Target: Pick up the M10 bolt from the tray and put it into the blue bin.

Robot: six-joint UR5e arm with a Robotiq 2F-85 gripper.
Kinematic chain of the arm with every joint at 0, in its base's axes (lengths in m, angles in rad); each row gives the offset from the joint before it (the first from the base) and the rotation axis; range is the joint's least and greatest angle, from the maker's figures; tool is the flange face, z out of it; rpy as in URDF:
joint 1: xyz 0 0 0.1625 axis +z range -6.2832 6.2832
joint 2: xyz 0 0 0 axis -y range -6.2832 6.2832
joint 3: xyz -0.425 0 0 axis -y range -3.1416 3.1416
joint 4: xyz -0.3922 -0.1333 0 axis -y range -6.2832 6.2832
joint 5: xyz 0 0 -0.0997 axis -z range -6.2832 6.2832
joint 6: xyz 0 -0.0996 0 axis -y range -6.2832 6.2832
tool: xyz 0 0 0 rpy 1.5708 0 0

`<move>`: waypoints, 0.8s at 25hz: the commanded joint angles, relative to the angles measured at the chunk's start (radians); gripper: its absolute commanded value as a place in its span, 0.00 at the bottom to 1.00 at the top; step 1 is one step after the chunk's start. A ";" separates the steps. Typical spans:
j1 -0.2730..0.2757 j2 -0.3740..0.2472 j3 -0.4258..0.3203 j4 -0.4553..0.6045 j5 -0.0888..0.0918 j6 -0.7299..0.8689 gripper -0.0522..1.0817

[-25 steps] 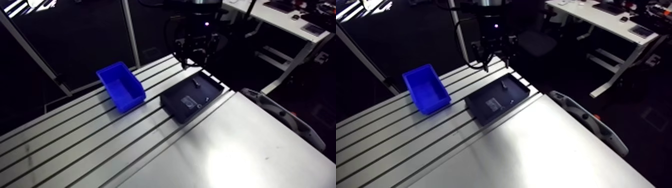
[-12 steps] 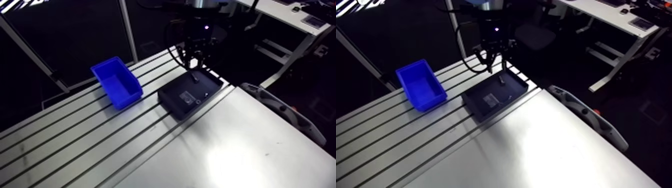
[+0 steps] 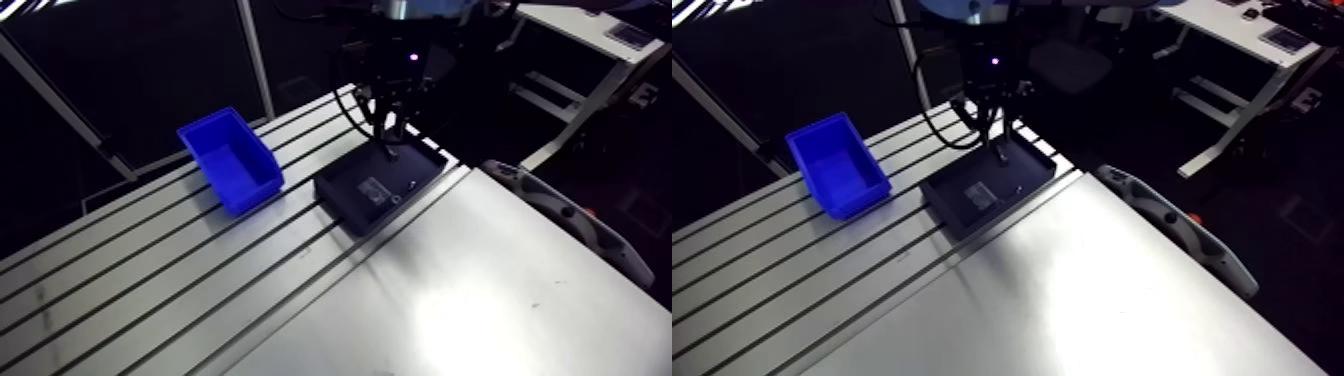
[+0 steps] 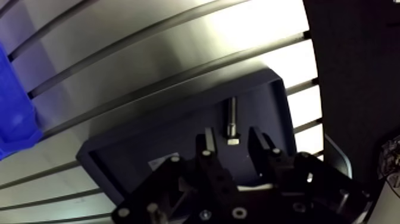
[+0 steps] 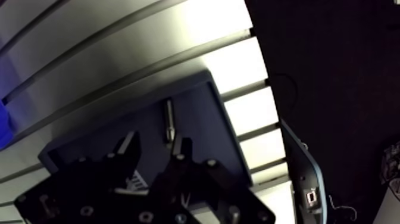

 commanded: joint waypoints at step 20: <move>0.000 0.016 0.034 -0.053 -0.022 -0.004 0.55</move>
